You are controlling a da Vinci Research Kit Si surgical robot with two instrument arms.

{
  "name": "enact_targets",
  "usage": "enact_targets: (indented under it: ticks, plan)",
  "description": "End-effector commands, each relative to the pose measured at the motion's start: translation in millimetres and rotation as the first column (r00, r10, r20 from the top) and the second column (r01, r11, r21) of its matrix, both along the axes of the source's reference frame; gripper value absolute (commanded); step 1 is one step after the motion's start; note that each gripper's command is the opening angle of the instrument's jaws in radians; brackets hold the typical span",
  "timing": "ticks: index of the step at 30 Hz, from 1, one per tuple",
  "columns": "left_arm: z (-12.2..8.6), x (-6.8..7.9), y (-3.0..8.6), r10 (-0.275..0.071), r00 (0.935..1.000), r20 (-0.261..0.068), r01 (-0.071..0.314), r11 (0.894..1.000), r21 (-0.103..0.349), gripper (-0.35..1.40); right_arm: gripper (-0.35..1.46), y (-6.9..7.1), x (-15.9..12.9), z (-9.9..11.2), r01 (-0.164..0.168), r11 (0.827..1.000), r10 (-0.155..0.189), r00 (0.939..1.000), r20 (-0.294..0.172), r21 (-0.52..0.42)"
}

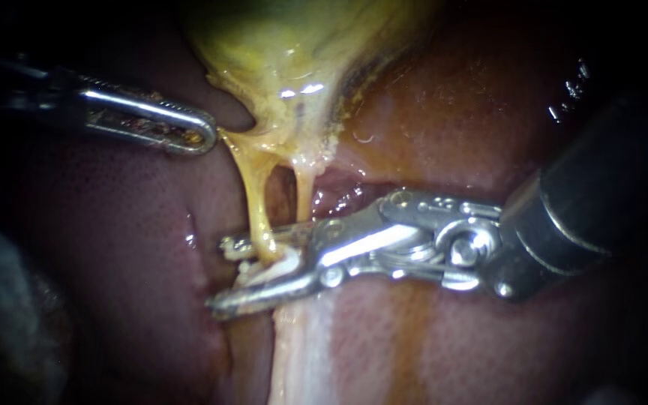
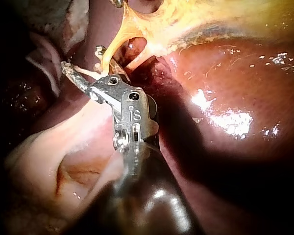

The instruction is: Clipping second clip left tube

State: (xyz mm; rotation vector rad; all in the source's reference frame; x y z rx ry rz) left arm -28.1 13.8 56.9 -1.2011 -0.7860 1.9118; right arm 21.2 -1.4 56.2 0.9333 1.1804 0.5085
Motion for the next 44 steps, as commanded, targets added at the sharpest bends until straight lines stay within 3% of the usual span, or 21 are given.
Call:
enact_targets:
  ticks: [1,7,12,19,29,44]
  plan:
    - [0.0,0.0,0.0,0.0,1.0,0.0,0.0,1.0,0.0,-0.35,0.46,-0.2,0.1,-0.4,0.003,1.0,-0.003,1.0,-0.006,0.005]
    - [0.0,0.0,0.0,0.0,1.0,0.0,0.0,1.0,0.0,-0.35,0.44,-0.7,0.5,-1.7,0.025,1.0,-0.025,0.9992,-0.031,0.016]
    - [0.0,0.0,0.0,0.0,1.0,0.0,0.0,1.0,0.0,-0.35,0.38,-0.2,0.4,-1.8,0.026,0.999,-0.025,0.9992,-0.03,0.026]
    - [0.0,0.0,0.0,0.0,1.0,0.0,0.0,1.0,0.0,-0.35,0.07,0.8,-0.4,-2.3,0.021,0.998,-0.02,0.9997,-0.015,0.063]
    - [0.0,0.0,0.0,0.0,1.0,0.0,0.0,1.0,0.0,-0.35,-0.35,0.8,-0.9,-2.4,0.016,0.99,-0.019,0.9997,0.014,0.141]
    - [0.0,0.0,0.0,0.0,1.0,0.001,0.0,1.0,0.0,-0.35,-0.35,0.1,-1.3,-2.5,0.021,0.989,-0.024,0.9996,0.016,0.149]
